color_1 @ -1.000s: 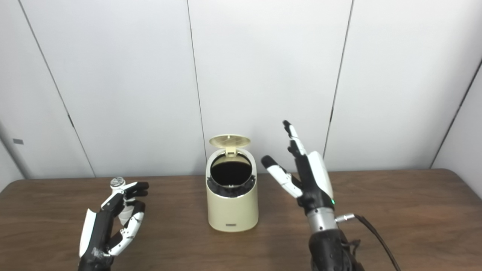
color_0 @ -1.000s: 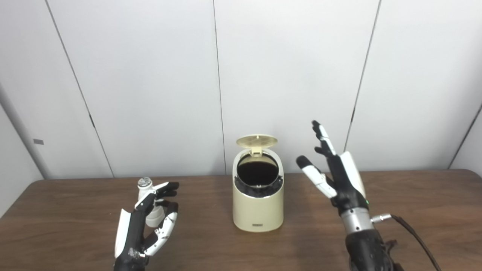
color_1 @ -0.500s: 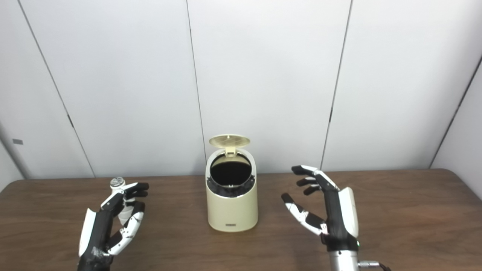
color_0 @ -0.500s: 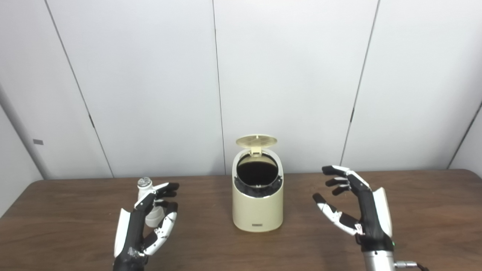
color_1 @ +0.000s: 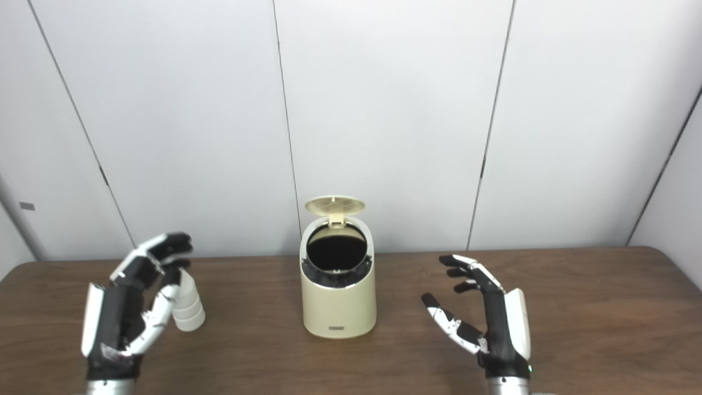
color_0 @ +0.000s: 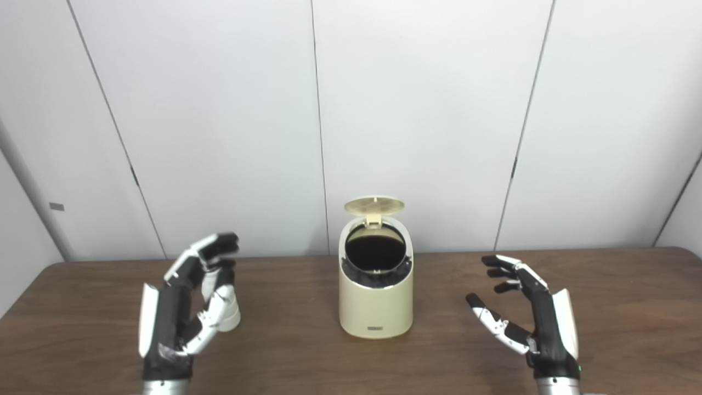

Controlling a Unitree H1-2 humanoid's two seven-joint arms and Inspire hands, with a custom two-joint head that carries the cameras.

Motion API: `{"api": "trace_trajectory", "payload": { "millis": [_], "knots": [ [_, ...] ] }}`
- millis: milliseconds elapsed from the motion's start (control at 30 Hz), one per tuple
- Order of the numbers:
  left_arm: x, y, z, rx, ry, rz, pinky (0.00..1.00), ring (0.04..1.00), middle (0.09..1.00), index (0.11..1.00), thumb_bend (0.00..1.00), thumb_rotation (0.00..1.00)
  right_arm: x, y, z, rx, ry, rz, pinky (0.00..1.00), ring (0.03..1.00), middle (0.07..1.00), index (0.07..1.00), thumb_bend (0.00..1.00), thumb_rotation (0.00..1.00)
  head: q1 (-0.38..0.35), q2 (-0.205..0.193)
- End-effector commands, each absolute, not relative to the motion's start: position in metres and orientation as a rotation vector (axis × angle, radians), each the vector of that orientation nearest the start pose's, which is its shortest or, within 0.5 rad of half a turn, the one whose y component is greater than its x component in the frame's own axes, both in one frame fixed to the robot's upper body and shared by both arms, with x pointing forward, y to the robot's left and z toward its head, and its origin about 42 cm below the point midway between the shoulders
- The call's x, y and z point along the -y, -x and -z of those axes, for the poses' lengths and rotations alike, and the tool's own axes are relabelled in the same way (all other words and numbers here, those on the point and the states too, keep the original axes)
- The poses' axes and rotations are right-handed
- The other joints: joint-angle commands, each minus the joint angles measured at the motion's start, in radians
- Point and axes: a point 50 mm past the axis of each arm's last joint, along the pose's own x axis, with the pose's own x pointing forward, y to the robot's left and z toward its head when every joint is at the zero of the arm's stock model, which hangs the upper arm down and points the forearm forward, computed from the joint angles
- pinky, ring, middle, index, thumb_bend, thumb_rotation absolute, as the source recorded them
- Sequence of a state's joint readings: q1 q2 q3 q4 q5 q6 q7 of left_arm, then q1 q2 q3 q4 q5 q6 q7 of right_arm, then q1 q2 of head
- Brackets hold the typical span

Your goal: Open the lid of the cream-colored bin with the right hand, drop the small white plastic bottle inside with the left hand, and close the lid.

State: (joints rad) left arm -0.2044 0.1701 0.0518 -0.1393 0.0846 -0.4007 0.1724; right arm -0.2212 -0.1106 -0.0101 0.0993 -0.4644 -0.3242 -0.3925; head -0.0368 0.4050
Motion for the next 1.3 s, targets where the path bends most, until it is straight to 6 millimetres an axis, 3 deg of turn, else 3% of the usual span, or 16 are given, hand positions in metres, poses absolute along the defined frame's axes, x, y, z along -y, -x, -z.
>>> {"api": "trace_trajectory", "payload": {
  "millis": [0, 133, 300, 400, 567, 633, 700, 867, 1033, 1100, 1267],
  "knots": [
    [-0.267, -0.325, -0.265, 0.881, -0.196, -0.145, 0.64, 0.731, 0.761, 0.75, 0.27, 0.45, 0.24, -0.352, -0.186, 0.645, 0.461, 0.283, 0.47, 0.621, 0.69, 0.677, 0.28, 0.22, 0.004, -0.001],
    [-0.291, -0.325, -0.302, 0.937, -0.191, -0.242, 0.64, 0.735, 0.755, 0.749, 0.25, 0.44, 0.242, -0.352, -0.185, 0.616, 0.47, 0.287, 0.52, 0.658, 0.703, 0.691, 0.29, 0.24, 0.008, -0.006],
    [-0.329, -0.326, -0.321, 0.925, -0.206, -0.374, 0.65, 0.75, 0.766, 0.76, 0.21, 0.4, 0.245, -0.353, -0.183, 0.615, 0.467, 0.288, 0.53, 0.662, 0.716, 0.693, 0.29, 0.21, 0.017, -0.007],
    [-0.354, -0.327, -0.321, 0.905, -0.246, -0.446, 0.66, 0.748, 0.767, 0.759, 0.21, 0.42, 0.244, -0.352, -0.184, 0.608, 0.463, 0.283, 0.54, 0.676, 0.718, 0.686, 0.29, 0.19, 0.018, -0.011],
    [-0.383, -0.327, -0.29, 0.789, -0.278, -0.548, 0.63, 0.726, 0.746, 0.736, 0.23, 0.41, 0.246, -0.351, -0.185, 0.605, 0.479, 0.28, 0.5, 0.644, 0.719, 0.691, 0.27, 0.19, 0.031, -0.011],
    [-0.385, -0.329, -0.276, 0.741, -0.296, -0.572, 0.61, 0.71, 0.74, 0.73, 0.23, 0.39, 0.248, -0.351, -0.184, 0.601, 0.481, 0.277, 0.51, 0.656, 0.723, 0.691, 0.27, 0.19, 0.044, -0.01],
    [-0.385, -0.332, -0.264, 0.717, -0.313, -0.576, 0.59, 0.696, 0.734, 0.724, 0.23, 0.36, 0.249, -0.35, -0.185, 0.602, 0.482, 0.273, 0.44, 0.599, 0.725, 0.685, 0.27, 0.22, 0.055, -0.007],
    [-0.375, -0.34, -0.237, 0.686, -0.327, -0.54, 0.57, 0.685, 0.72, 0.704, 0.26, 0.34, 0.258, -0.35, -0.182, 0.6, 0.484, 0.276, 0.54, 0.673, 0.719, 0.683, 0.28, 0.15, 0.099, -0.003],
    [-0.361, -0.347, -0.222, 0.667, -0.342, -0.515, 0.6, 0.706, 0.731, 0.716, 0.26, 0.31, 0.27, -0.351, -0.181, 0.594, 0.477, 0.273, 0.57, 0.691, 0.719, 0.686, 0.27, 0.13, 0.169, 0.005],
    [-0.357, -0.348, -0.218, 0.658, -0.346, -0.513, 0.59, 0.706, 0.732, 0.718, 0.27, 0.32, 0.274, -0.352, -0.179, 0.593, 0.476, 0.273, 0.58, 0.694, 0.72, 0.683, 0.27, 0.1, 0.182, 0.004],
    [-0.347, -0.348, -0.209, 0.614, -0.346, -0.48, 0.61, 0.723, 0.741, 0.727, 0.37, 0.45, 0.283, -0.352, -0.178, 0.587, 0.481, 0.27, 0.57, 0.685, 0.736, 0.695, 0.27, 0.08, 0.216, 0.005]
  ]
}}
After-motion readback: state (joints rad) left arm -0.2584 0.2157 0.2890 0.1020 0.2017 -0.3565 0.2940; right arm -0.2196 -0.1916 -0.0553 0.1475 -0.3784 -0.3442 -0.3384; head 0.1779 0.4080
